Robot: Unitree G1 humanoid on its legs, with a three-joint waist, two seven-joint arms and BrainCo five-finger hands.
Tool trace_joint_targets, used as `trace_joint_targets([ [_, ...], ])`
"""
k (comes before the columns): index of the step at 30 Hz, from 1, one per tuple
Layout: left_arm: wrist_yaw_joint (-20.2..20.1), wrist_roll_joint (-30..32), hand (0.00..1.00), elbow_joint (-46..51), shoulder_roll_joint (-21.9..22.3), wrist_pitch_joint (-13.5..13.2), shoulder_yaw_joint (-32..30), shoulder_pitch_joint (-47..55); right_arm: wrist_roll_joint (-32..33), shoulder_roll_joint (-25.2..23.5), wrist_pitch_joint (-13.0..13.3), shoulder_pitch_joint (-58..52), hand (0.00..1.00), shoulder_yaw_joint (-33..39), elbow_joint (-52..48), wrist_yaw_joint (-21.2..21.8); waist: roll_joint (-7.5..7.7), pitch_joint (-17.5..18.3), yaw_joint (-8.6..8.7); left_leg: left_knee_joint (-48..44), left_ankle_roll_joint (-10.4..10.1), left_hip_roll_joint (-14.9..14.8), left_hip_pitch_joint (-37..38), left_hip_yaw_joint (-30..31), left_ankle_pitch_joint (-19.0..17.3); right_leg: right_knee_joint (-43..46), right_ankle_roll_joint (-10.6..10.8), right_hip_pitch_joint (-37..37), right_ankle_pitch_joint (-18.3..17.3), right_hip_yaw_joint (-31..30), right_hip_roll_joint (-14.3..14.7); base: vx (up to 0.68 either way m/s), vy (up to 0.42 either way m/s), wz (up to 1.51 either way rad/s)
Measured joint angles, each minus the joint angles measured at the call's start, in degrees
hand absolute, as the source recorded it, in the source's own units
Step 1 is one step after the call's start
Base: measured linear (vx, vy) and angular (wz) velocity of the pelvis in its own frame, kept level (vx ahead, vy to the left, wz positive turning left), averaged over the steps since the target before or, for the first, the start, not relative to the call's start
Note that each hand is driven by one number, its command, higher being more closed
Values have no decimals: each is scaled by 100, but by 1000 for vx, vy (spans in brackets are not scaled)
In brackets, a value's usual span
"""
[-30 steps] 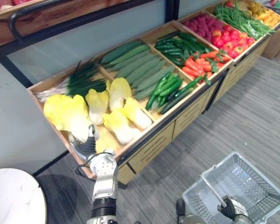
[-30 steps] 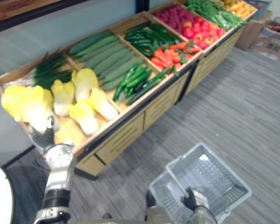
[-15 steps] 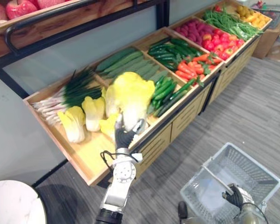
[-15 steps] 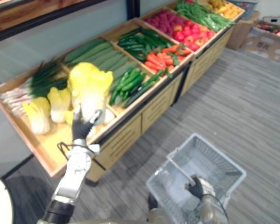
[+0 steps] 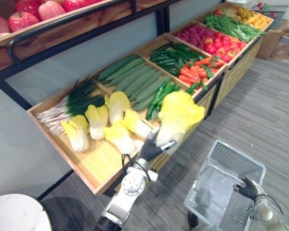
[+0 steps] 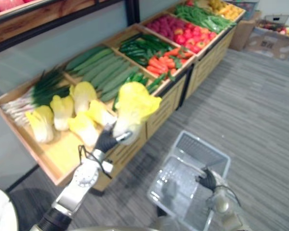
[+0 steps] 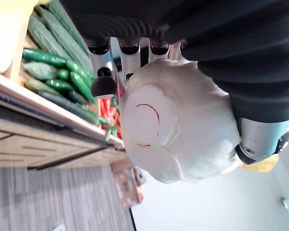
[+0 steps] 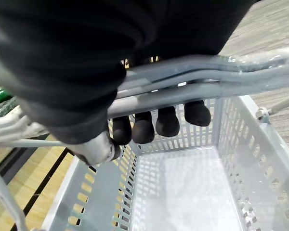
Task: Pick vegetable in the basket
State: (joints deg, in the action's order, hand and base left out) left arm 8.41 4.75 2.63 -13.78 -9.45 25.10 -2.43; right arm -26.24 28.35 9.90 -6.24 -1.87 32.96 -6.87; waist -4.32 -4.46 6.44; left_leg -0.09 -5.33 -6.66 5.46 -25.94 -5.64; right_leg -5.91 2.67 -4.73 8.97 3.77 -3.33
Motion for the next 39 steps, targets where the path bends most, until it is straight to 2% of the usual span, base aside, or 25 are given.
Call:
trace_joint_targets([
  [9, -562, 52, 100, -64, -57, -6, 888, 6, 521, -2, -54, 57, 100, 118, 129, 286, 1, 0, 69, 46, 84, 147, 111, -9, -36, -12, 84, 88, 55, -43, -115, -36, 22, 0],
  [13, -888, 52, 100, -132, -221, -31, 1367, 19, 652, -7, -74, 185, 100, 131, 188, 377, 34, -22, 102, 73, 116, 190, 133, -19, -32, -13, 108, 85, 70, -69, -174, -44, 12, -2],
  [18, -1179, 36, 100, -121, -300, -151, 1907, 141, 658, -7, -95, 462, 100, 190, 498, 378, 53, -22, 57, 97, 147, 208, 88, -39, -42, -11, 124, 68, 79, -104, -198, -44, -4, -1],
  [20, -1349, 27, 100, -87, -451, -192, 2181, 226, 670, -6, -98, 547, 100, 335, 634, 382, 52, -21, -21, 101, 147, 207, 84, -42, -41, -10, 125, 63, 80, -108, -194, -19, -11, 0],
  [28, -1668, 79, 100, -82, -732, -253, 2471, 429, 879, -7, -121, 706, 100, 558, 645, 382, 59, -24, -55, 106, 147, 204, 59, -43, -42, -9, 127, 39, 79, -110, -193, -30, -19, 0],
  [33, -1739, 697, 100, -464, -560, -311, 2461, 328, 879, -10, -120, 779, 100, 546, 611, 383, 57, -22, -30, 94, 155, 220, 67, -32, -33, -5, 125, 5, 80, -104, -192, -7, -5, 0],
  [37, -1501, 1371, 100, -1473, -134, -295, 2449, -119, 879, -38, -122, 778, 100, 529, 512, 383, 60, -24, 5, 103, 166, 261, 65, -14, -27, -6, 140, -2, 90, -94, -205, -17, -8, 1],
  [39, -1333, 1690, 100, -1834, 67, -288, 2430, -314, 887, -74, -126, 776, 100, 520, 346, 383, 64, -27, 81, 112, 168, 290, 67, -5, -27, -8, 150, -4, 94, -95, -230, -38, -5, 1],
])
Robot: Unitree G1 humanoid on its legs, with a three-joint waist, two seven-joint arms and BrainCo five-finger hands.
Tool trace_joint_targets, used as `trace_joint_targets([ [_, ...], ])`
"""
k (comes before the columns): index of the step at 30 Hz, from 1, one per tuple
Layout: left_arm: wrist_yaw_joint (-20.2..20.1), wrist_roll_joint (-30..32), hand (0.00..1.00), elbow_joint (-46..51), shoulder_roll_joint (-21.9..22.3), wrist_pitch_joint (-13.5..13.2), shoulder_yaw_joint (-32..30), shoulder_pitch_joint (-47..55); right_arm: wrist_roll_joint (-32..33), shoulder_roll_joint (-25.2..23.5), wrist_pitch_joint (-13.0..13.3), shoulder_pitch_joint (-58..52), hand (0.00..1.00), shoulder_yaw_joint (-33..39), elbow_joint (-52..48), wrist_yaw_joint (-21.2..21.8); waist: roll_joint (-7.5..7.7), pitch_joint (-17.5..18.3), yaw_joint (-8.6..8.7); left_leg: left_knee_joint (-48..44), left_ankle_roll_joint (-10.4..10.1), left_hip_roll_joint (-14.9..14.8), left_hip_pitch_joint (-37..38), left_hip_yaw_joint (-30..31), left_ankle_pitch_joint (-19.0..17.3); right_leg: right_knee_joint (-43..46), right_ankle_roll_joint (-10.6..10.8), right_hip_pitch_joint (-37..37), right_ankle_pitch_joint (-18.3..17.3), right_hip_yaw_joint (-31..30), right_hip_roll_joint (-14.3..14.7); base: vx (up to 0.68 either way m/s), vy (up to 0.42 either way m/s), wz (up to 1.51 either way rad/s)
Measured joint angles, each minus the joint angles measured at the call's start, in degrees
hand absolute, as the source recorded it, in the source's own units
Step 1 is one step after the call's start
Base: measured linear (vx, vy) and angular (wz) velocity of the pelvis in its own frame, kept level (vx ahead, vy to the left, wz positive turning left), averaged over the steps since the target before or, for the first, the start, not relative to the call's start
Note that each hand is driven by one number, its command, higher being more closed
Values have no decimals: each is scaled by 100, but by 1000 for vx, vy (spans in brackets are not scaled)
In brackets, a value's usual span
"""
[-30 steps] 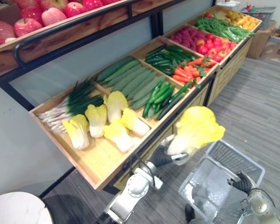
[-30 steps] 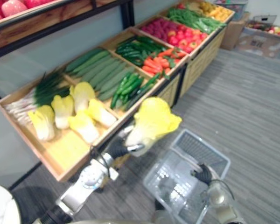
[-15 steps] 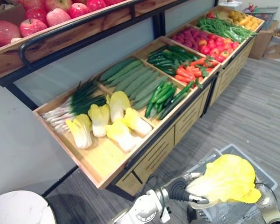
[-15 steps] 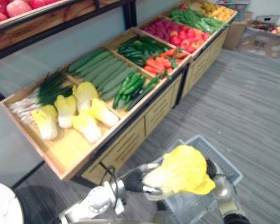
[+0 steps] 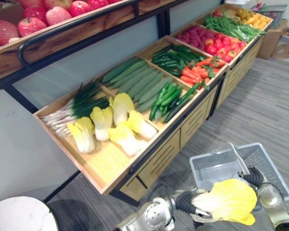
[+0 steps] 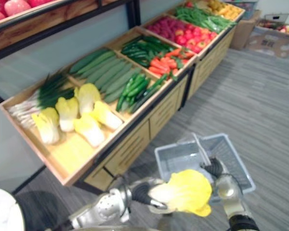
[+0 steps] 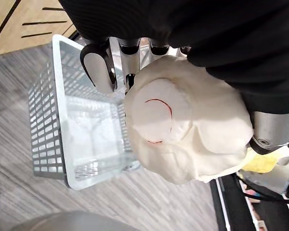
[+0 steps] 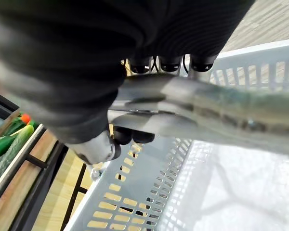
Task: Pick vegetable in the basket
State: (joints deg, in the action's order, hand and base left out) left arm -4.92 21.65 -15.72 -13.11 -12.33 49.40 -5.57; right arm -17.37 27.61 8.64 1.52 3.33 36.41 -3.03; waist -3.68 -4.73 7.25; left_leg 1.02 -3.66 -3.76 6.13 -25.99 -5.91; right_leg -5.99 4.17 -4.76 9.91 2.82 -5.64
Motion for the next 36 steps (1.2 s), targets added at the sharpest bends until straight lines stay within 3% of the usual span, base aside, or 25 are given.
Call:
trace_joint_targets([
  [10, 644, 1088, 100, -1888, 875, 242, -25, -915, 269, -416, -60, -252, 100, -165, -566, 82, 182, -29, 117, -12, 0, 16, 14, -35, -8, -8, 23, -4, 14, -58, -10, -13, -2, -1],
  [15, 938, 1112, 100, -2434, 1155, 464, -90, -1121, 508, -601, -60, -367, 100, -230, -752, 106, 226, -57, 163, -22, -27, -4, 51, -153, -54, -10, 24, -15, 13, -162, 26, -7, -5, -12],
  [22, 1239, 1341, 100, -3113, 1386, 808, -262, -1521, 936, -808, -65, -689, 100, -540, -1437, 242, 495, -222, 227, -82, -56, -55, 69, -357, -124, -9, 22, -79, 14, -355, 74, -30, -22, -15],
  [23, 1316, 1352, 0, -3230, 1418, 844, -266, -1607, 977, -813, -65, -751, 100, -604, -1548, 248, 495, -222, 243, -96, -54, -68, 51, -370, -134, -9, 21, -98, 15, -365, 87, -19, -32, -6],
  [28, 1533, 1569, 0, -3528, 1546, 1038, -369, -1723, 1183, -829, -51, -799, 100, -793, -1778, 339, 568, -265, 330, -135, -95, -125, 87, -510, -219, -7, 18, -124, 17, -499, 171, -4, -27, -14],
  [36, 1589, 1568, 0, -3637, 1732, 1039, -369, -1864, 1296, -830, -42, -926, 100, -1013, -1788, 356, 573, -268, 347, -237, -146, -166, 84, -520, -319, -6, 20, -118, 16, -562, 199, -20, -16, -5],
])
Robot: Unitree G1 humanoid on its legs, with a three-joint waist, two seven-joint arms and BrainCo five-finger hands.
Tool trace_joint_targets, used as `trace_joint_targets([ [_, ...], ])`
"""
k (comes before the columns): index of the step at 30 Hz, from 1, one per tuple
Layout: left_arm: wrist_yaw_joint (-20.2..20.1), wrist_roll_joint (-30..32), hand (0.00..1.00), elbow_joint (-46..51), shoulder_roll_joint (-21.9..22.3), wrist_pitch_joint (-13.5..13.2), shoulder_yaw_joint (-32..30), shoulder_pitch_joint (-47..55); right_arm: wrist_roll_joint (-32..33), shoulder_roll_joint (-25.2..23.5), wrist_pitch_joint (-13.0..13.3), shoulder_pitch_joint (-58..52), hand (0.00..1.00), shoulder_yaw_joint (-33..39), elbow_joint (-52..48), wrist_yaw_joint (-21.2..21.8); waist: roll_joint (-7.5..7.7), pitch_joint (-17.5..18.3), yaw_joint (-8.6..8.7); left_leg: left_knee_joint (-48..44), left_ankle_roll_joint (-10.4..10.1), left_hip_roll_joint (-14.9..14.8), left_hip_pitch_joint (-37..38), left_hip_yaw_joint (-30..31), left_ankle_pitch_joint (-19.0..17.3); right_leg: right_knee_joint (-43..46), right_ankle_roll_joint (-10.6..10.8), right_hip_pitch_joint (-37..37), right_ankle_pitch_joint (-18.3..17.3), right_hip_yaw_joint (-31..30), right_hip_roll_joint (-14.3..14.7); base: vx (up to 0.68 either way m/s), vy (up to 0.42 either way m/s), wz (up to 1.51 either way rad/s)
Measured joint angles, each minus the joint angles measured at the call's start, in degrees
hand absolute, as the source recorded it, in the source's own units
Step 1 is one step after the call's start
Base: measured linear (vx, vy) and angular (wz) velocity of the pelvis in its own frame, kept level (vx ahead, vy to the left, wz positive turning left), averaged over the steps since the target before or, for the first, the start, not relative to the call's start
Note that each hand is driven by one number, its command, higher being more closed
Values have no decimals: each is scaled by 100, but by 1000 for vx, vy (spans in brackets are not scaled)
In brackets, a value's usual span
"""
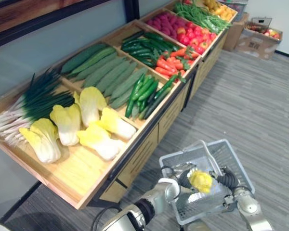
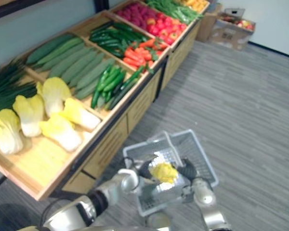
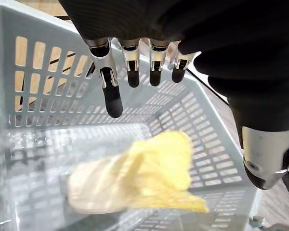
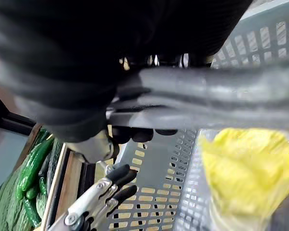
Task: Pick vegetable in the basket
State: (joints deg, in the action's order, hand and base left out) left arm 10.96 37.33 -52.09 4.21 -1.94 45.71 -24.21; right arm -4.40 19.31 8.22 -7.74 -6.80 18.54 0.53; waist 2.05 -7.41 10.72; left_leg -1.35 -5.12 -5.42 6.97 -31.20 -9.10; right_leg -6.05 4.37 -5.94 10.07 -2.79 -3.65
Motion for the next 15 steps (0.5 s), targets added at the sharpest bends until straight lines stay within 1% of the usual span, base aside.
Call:
trace_joint_targets([
  [6, -40, 10, 0, 243, 22, -70, 231, -30, -2, -1, 0, -51, 100, -4, 45, -31, -1, 1, 4, -95, 14, -9, -78, 74, -27, 0, 1, 18, -2, 58, -33, -74, -26, 6],
  [11, -124, 378, 0, 718, -6, -311, 370, -20, -13, -4, 17, -74, 100, 154, 279, -51, -10, 6, -13, -95, 33, -7, -130, 207, -14, 0, 2, 52, -3, 170, -67, -65, -25, 14],
  [12, -142, 415, 0, 969, -53, -332, 397, -17, -15, -5, 17, -83, 100, 253, 390, -80, -21, 13, -37, -104, 44, 2, -175, 268, -7, 0, 2, 48, -3, 229, -92, -59, -18, 24],
  [14, -257, 411, 0, 1608, -255, -475, 395, 43, -28, -9, 16, -92, 100, 421, 578, -91, -41, 24, -52, -98, 77, 19, -202, 368, 17, 1, 5, 50, -6, 322, -122, -43, -22, 26],
  [15, -296, 394, 0, 2174, -466, -576, 344, 187, -39, -9, 19, -92, 100, 535, 715, -106, -62, 37, -86, -93, 91, 22, -204, 408, 27, 1, 5, 66, -6, 370, -132, -43, -20, 21],
])
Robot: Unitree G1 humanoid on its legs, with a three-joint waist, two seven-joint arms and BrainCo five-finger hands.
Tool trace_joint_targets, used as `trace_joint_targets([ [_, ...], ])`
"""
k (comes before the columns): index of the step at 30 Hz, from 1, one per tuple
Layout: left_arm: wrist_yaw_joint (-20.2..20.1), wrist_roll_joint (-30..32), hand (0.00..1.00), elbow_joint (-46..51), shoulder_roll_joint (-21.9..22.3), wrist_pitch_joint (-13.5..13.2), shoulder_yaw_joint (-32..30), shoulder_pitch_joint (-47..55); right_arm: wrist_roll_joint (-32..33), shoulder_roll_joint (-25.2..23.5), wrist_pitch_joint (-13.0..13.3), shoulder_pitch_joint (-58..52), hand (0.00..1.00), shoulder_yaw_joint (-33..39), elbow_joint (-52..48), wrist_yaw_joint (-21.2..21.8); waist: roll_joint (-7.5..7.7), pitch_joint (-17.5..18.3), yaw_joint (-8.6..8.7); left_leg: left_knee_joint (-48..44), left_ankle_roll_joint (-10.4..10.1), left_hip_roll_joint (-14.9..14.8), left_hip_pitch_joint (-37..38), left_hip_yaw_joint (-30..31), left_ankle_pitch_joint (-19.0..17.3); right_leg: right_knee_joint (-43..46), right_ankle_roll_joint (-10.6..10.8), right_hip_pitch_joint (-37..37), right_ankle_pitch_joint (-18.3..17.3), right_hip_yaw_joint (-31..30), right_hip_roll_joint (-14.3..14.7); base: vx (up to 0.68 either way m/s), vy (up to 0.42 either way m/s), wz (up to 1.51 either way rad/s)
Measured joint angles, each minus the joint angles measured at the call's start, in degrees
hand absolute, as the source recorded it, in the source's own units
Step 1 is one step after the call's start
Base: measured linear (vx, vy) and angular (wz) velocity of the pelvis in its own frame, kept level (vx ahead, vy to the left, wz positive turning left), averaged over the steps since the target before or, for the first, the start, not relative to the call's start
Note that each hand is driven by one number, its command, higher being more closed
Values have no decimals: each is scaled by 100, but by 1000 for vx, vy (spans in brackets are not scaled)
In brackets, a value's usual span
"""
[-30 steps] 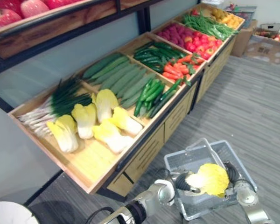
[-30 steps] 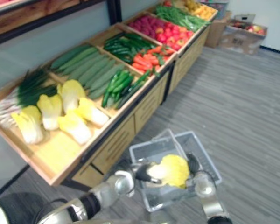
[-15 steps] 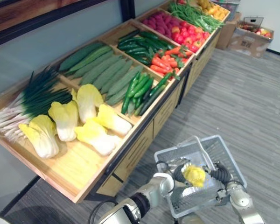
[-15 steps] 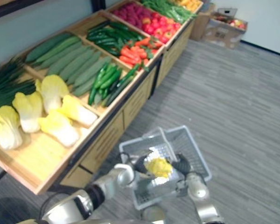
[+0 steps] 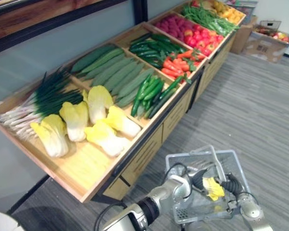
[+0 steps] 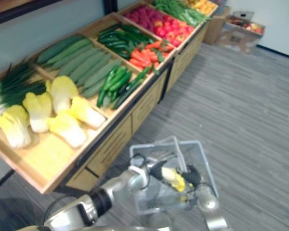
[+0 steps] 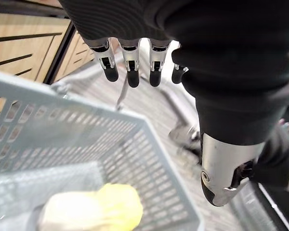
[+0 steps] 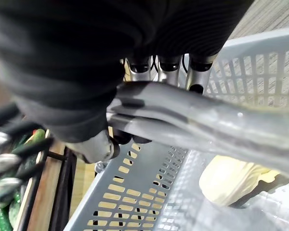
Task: Pick vegetable in the basket
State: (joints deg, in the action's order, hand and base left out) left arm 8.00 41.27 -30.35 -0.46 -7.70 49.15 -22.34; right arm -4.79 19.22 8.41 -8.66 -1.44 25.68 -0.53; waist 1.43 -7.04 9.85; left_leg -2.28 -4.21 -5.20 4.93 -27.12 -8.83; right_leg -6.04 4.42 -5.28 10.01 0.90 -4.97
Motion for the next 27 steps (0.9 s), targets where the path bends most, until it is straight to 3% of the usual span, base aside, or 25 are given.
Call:
trace_joint_targets([
  [4, -231, -222, 0, 1685, -855, -363, -458, 787, -221, 3, 26, -106, 100, 568, 438, -37, -184, 113, -161, -2, 31, 19, -69, 230, 20, 0, 9, 62, -25, 206, -57, -35, -14, 27],
  [8, -370, -760, 0, 3107, -1783, -439, -1498, 1835, -423, 23, 33, -146, 100, 830, 749, -47, -289, 178, -270, -3, 62, 51, -84, 359, 54, 1, 5, 86, -32, 334, -107, -33, -20, 17],
  [11, -489, -1238, 0, 3719, -2225, -490, -2116, 2510, -428, 80, 34, -167, 100, 837, 916, -38, -292, 204, -289, -11, 74, 69, -83, 454, 66, 1, 18, 156, -50, 431, -139, -47, -19, 20],
  [17, -604, -1873, 0, 3946, -2249, -562, -2875, 3586, -431, 128, 35, -244, 100, 998, 1171, -27, -272, 448, -420, 11, 130, 146, -199, 656, 100, 6, 38, 150, -85, 601, -234, -42, -14, 18],
  [21, -556, -1872, 0, 3372, -2128, -595, -3483, 4262, -436, 108, 46, -307, 100, 1067, 1211, -31, -247, 504, -510, 10, 170, 182, -254, 765, 128, 23, 51, 144, -97, 713, -255, -25, -19, 15],
  [27, -144, -1862, 0, 1415, -1197, -560, -4916, 4734, -652, -75, 236, -569, 100, 1289, 1363, -96, -220, 663, -614, 23, 211, 229, -275, 1062, 191, 12, 76, 243, -151, 1004, -317, 0, -16, 23],
])
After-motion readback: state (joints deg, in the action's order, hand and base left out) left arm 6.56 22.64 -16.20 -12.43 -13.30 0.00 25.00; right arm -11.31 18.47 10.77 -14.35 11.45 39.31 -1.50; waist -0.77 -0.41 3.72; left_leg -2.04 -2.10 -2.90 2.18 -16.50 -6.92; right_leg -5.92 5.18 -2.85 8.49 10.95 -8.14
